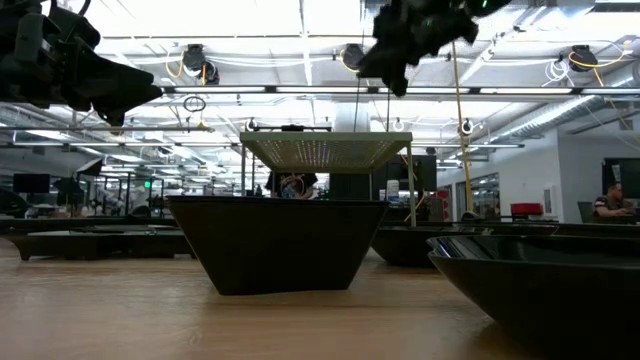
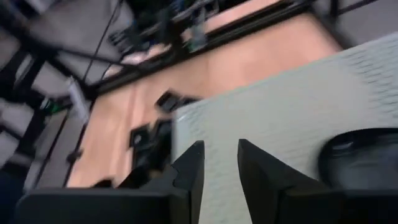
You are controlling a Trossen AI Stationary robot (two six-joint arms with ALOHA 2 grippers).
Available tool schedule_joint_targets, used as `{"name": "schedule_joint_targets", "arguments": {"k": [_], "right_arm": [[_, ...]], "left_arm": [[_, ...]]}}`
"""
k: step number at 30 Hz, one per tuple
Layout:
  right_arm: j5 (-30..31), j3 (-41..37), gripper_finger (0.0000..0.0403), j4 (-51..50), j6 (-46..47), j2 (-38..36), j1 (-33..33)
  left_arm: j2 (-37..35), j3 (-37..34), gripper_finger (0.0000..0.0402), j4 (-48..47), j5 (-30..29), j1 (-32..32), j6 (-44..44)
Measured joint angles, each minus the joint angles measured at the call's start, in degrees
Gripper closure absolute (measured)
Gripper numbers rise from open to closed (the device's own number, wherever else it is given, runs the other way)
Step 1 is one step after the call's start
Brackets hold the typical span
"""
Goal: Pick & Place Mini shaped plates
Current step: Stack the black leaf-shaped plate on top of the other leaf-shaped plates on the shelf
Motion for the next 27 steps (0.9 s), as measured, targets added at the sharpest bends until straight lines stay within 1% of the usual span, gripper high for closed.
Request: {"name": "schedule_joint_targets", "arguments": {"k": [2, 4, 7, 10, 12, 14, 17, 19, 23, 27], "right_arm": [[4.9, 0.0, 0.0311, -3.7, -0.4, -1.9, 4.3], [13.2, 0.0, 0.0306, -8.7, -0.2, -3.6, 8.5], [26.4, 0.0, 0.0296, -19.3, 1.0, -5.5, 14.0], [36.1, -0.8, 0.0284, -29.2, 6.9, -6.3, 18.5], [40.1, -2.9, 0.0274, -32.9, 11.8, -7.1, 21.1], [40.8, -6.0, 0.0265, -33.9, 16.8, -8.0, 23.2], [39.2, -11.5, 0.0254, -33.4, 24.1, -9.2, 25.6], [39.2, -15.2, 0.0247, -32.1, 27.7, -9.9, 26.9], [38.9, -22.1, 0.0234, -28.5, 31.5, -10.6, 28.6], [35.7, -28.3, 0.0226, -20.6, 33.3, -10.8, 29.0]], "left_arm": [[0.0, 0.0, 0.0227, 0.0, 0.0, 0.0, 0.0], [0.0, 0.0, 0.0227, 0.0, 0.0, 0.0, 0.0], [0.0, 0.0, 0.0227, 0.0, 0.0, 0.0, 0.0], [0.0, 0.0, 0.0227, 0.0, 0.0, 0.0, 0.0], [0.0, 0.0, 0.0227, 0.0, 0.0, 0.0, 0.0], [0.0, 0.0, 0.0227, 0.0, 0.0, 0.0, 0.0], [0.0, 0.0, 0.0227, 0.0, 0.0, 0.0, 0.0], [0.0, 0.0, 0.0227, 0.0, 0.0, 0.0, 0.0], [0.0, 0.0, 0.0227, 0.0, 0.0, 0.0, 0.0], [0.0, 0.0, 0.0227, 0.0, 0.0, 0.0, 0.0]]}}
